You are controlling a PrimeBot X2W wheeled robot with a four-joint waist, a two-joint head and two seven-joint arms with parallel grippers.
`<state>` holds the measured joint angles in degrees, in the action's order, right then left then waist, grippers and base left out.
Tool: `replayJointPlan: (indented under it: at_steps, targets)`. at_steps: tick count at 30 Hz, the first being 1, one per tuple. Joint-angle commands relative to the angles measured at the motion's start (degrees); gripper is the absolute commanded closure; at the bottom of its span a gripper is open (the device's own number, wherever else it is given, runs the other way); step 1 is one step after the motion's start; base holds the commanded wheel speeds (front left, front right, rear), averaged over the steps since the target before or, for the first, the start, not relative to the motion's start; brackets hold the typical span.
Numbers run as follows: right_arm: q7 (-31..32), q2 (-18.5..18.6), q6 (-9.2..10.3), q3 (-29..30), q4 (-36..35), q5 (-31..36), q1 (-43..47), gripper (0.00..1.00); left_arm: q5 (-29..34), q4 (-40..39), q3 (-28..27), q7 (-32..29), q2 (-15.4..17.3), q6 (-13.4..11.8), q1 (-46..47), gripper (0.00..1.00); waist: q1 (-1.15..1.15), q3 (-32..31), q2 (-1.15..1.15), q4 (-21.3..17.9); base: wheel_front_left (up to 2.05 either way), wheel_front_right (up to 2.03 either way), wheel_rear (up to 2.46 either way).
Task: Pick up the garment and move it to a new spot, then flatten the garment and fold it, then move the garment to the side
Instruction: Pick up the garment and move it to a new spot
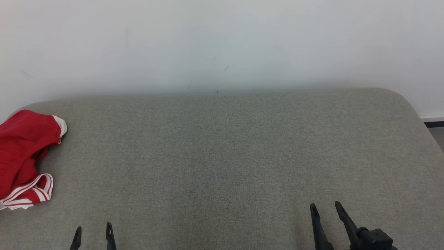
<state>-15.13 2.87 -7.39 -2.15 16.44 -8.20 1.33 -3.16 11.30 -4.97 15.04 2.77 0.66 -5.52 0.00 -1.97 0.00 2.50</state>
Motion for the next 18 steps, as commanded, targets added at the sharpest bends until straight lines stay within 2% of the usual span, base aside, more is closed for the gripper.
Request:
replayJointPlan:
  at_steps: [1, 18]
  targets:
    - [0.0, 0.0, -0.19, 0.1, 0.4, 0.4, -0.2, 0.00, 0.3, 0.1, -0.1, 0.2, 0.2, -0.2, -0.4, 0.00, 0.00, -0.1, 0.00, 0.0, 0.00, 0.00, 0.00]
    - [0.0, 0.0, -0.19, 0.0, 1.6, 0.5, -1.2, 0.00, -0.2, 0.4, -0.5, 0.2, 0.2, -0.2, -0.6, 0.00, 0.00, -0.2, 0.00, 0.2, 0.00, 0.00, 0.00]
